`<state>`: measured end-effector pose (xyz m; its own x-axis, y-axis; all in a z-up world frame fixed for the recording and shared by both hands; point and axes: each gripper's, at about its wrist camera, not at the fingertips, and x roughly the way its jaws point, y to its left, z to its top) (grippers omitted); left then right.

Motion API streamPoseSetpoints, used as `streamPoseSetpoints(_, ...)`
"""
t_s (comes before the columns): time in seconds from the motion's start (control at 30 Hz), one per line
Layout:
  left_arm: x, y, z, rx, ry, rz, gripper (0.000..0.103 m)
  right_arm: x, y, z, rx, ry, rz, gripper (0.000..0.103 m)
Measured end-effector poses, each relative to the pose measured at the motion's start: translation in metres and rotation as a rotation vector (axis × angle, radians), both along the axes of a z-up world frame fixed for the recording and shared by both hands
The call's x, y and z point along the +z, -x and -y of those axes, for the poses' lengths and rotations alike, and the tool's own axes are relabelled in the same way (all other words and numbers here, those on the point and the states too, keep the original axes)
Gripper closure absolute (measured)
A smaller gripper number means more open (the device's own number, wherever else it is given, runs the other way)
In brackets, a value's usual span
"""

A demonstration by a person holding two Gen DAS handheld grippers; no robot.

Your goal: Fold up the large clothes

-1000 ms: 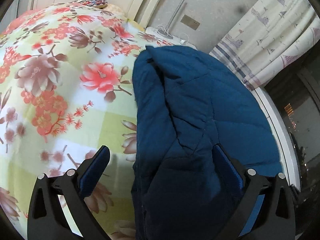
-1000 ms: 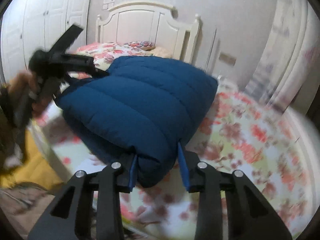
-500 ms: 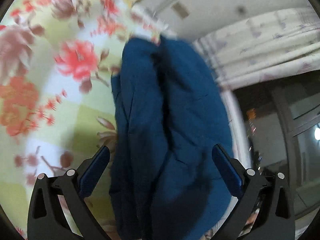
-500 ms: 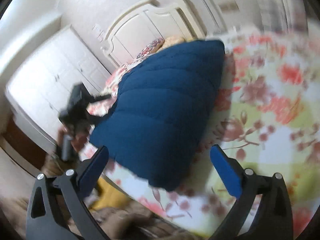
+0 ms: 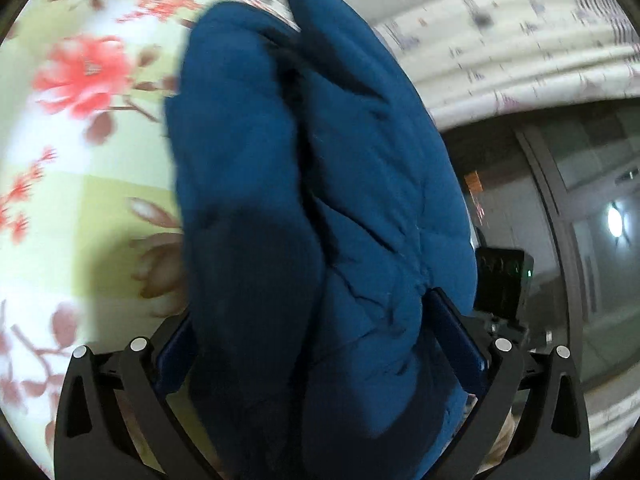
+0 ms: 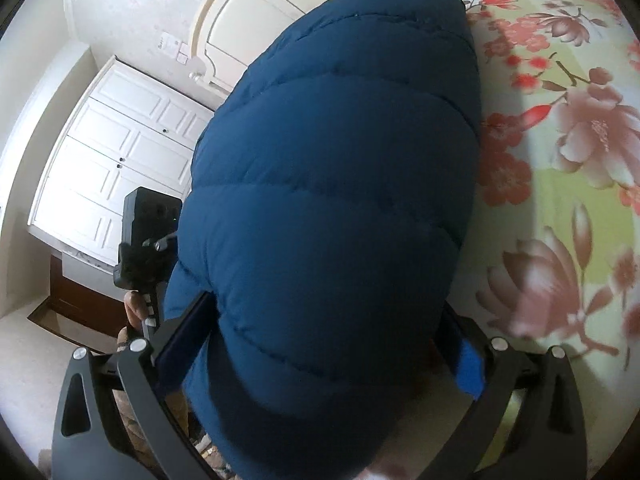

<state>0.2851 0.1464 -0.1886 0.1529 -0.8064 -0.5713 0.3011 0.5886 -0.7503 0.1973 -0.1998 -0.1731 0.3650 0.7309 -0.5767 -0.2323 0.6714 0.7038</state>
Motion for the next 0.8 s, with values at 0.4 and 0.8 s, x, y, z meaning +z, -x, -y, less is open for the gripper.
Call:
streamPoseSetpoints(0.4, 0.026, 0.008, 0.027, 0.088, 0.313, 0.186, 0.02, 0.046, 0.01, 0.022, -0.122, 0.173, 0.325, 0.037)
streamPoseSetpoints(0.8, 0.044, -0.11, 0.145, 0.04, 0.121, 0.215, 0.027, 0.046, -0.094, 0.137, -0.286, 0.203, 0.232, 0.035)
